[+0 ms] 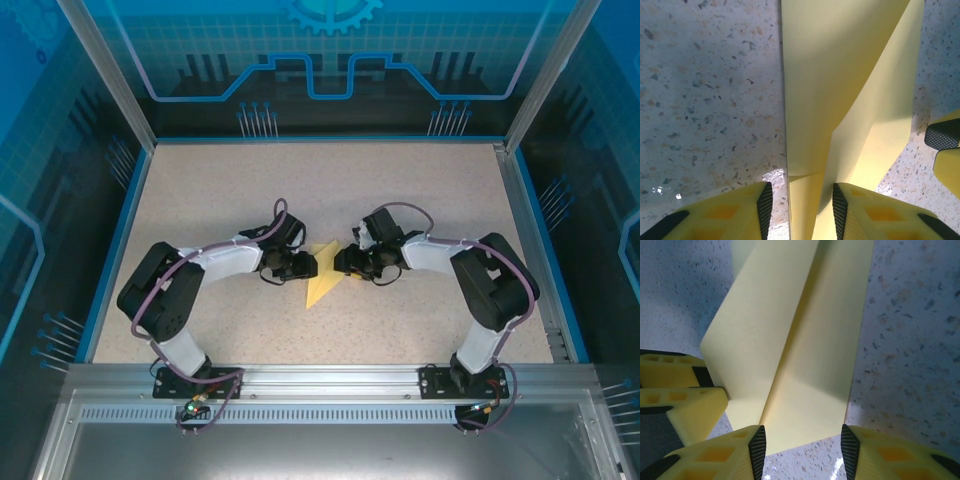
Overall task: Fold a paper plane with a square sheet of paper (pick it up from the middle)
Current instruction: Turn over the paper at the center of the table.
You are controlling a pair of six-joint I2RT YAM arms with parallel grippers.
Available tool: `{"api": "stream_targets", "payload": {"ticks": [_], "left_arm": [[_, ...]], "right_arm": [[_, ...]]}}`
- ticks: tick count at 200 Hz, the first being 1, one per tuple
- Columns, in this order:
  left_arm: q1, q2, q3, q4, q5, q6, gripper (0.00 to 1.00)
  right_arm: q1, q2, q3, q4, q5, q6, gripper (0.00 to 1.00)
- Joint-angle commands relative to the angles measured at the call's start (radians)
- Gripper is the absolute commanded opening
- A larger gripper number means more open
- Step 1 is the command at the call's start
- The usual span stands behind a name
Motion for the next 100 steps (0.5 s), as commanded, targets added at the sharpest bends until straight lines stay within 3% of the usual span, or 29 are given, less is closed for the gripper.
{"api": "stream_targets", "payload": {"ticks": [1, 100], "left_arm": [[0.001, 0.022, 0.034, -0.027, -0.010, 0.022, 0.38], [0.000, 0.077, 0.040, -0.037, -0.009, 0.025, 0.32]], "right_arm": [[0.019, 0.023, 0.027, -0.004, -0.007, 0.012, 0.46], [0.022, 0.060, 0.029, -0.018, 0.014, 0.050, 0.42]]}}
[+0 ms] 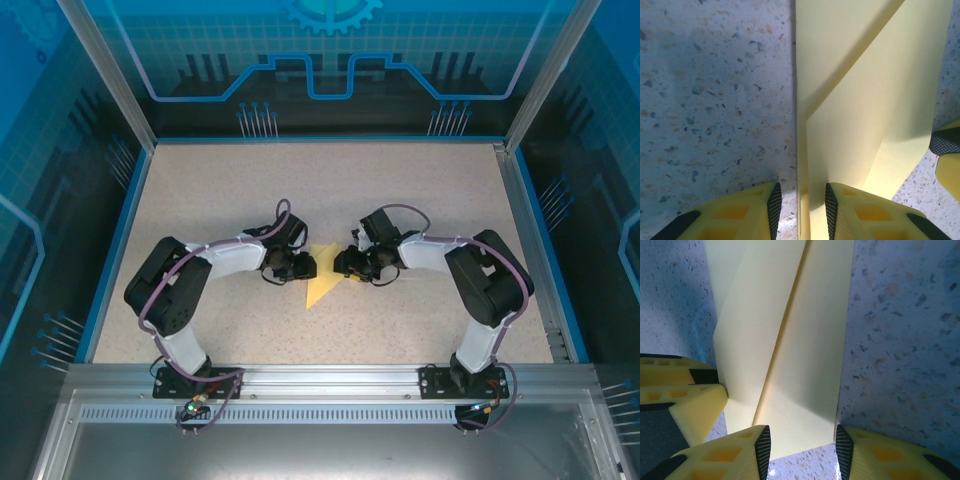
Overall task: Fold a paper plane with a square sheet of paper (pick it up from the middle)
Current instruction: Turn over the paper at the center of the table.
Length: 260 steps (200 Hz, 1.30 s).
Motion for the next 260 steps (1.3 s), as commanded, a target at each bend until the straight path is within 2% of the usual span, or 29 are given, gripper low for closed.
{"api": "stream_targets", "payload": {"ticks": [1, 74, 132, 222, 260], "left_arm": [[-0.001, 0.030, 0.020, -0.029, -0.006, 0.020, 0.32], [-0.002, 0.049, 0.011, -0.036, -0.007, 0.025, 0.26], [-0.010, 0.052, 0.017, -0.031, -0.001, 0.021, 0.26], [-0.010, 0.057, 0.015, -0.030, 0.000, 0.022, 0.25], [-0.011, 0.056, 0.015, -0.030, 0.002, 0.022, 0.25]], "right_arm": [[0.014, 0.024, 0.017, -0.010, 0.001, 0.021, 0.42], [0.014, 0.032, 0.007, 0.044, -0.002, 0.096, 0.41], [0.014, 0.044, -0.005, 0.098, -0.023, 0.135, 0.41], [0.013, 0.031, 0.000, 0.148, -0.051, 0.128, 0.47], [0.015, 0.058, 0.019, 0.192, -0.101, 0.117, 0.49]]}}
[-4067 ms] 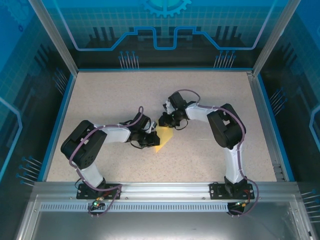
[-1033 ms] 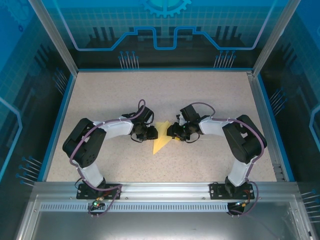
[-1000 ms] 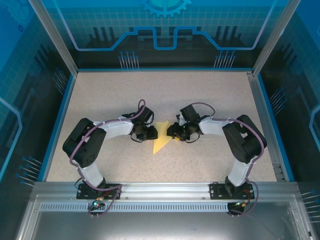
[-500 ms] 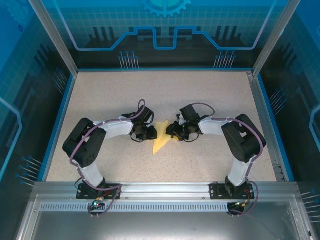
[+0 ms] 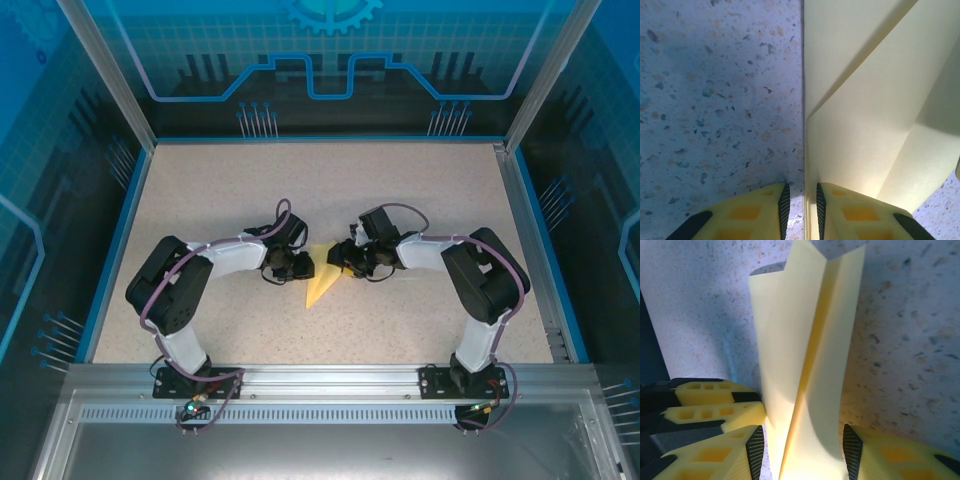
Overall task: Fold a paper plane with a square sheet of paper (pick it up from the middle)
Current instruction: Turn over the paper at the center of the table.
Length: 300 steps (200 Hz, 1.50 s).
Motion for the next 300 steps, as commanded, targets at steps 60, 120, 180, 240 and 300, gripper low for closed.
{"api": "stream_targets", "payload": {"ticks": [60, 120, 180, 240, 300], "left_arm": [[-0.011, 0.040, 0.009, -0.020, 0.011, 0.020, 0.25], [-0.011, 0.029, 0.009, -0.025, 0.008, 0.014, 0.25], [-0.011, 0.012, 0.003, -0.023, 0.005, 0.012, 0.25], [-0.011, -0.024, -0.008, 0.004, 0.020, -0.003, 0.25], [-0.011, -0.181, -0.105, 0.081, -0.015, -0.064, 0.33]], "right_arm": [[0.016, 0.069, 0.049, 0.064, -0.081, -0.024, 0.48], [0.030, 0.102, 0.056, 0.080, -0.077, -0.031, 0.41], [0.036, 0.120, 0.056, 0.116, -0.085, -0.045, 0.31], [0.046, 0.134, 0.081, 0.107, -0.088, -0.082, 0.21], [0.046, 0.054, 0.127, -0.073, -0.027, -0.199, 0.09]]}}
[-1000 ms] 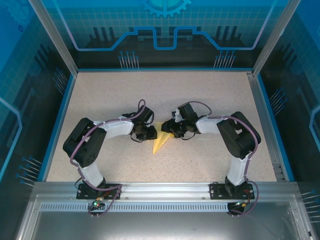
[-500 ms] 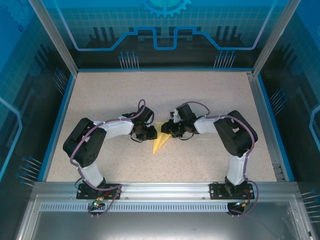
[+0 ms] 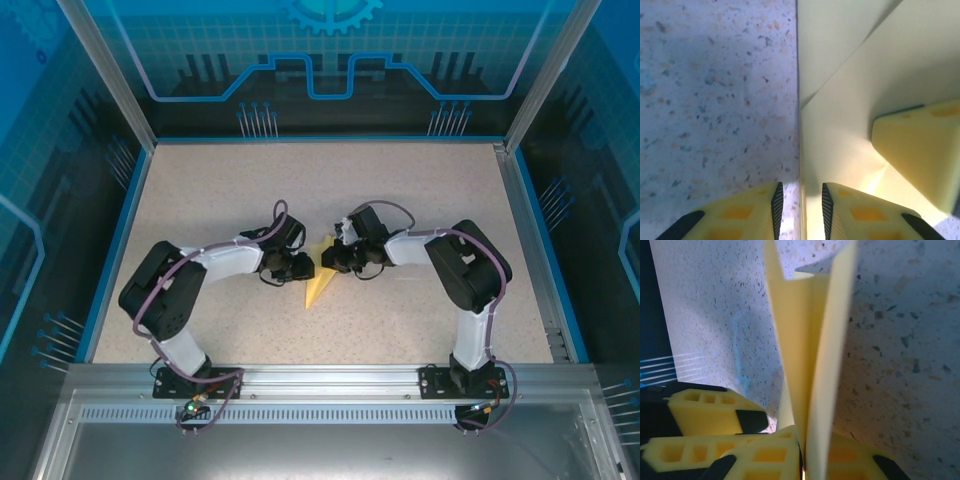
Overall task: Fold a paper plane with a square sheet of paper (pick it up from the middle)
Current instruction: Turn over the paper at the center of the table.
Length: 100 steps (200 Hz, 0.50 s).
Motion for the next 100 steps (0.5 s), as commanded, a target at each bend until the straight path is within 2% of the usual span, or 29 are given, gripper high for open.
{"api": "stream_targets", "payload": {"ticks": [1, 15, 33, 65, 100], "left_arm": [[-0.008, -0.117, -0.055, 0.052, -0.015, -0.050, 0.33], [-0.008, -0.182, -0.090, 0.066, -0.061, -0.073, 0.35], [-0.008, -0.273, -0.125, 0.063, -0.137, -0.091, 0.37], [-0.007, -0.421, -0.178, 0.017, -0.316, -0.116, 0.41], [0.004, -0.552, -0.250, -0.013, -0.461, -0.180, 0.51]], "right_arm": [[0.014, -0.062, 0.045, -0.128, 0.041, -0.089, 0.08], [0.014, -0.102, 0.068, -0.217, 0.083, -0.137, 0.08], [0.020, -0.146, 0.136, -0.429, 0.188, -0.225, 0.09], [0.065, -0.200, 0.308, -0.840, 0.526, -0.373, 0.10], [0.127, -0.145, 0.496, -1.200, 0.903, -0.390, 0.11]]}}
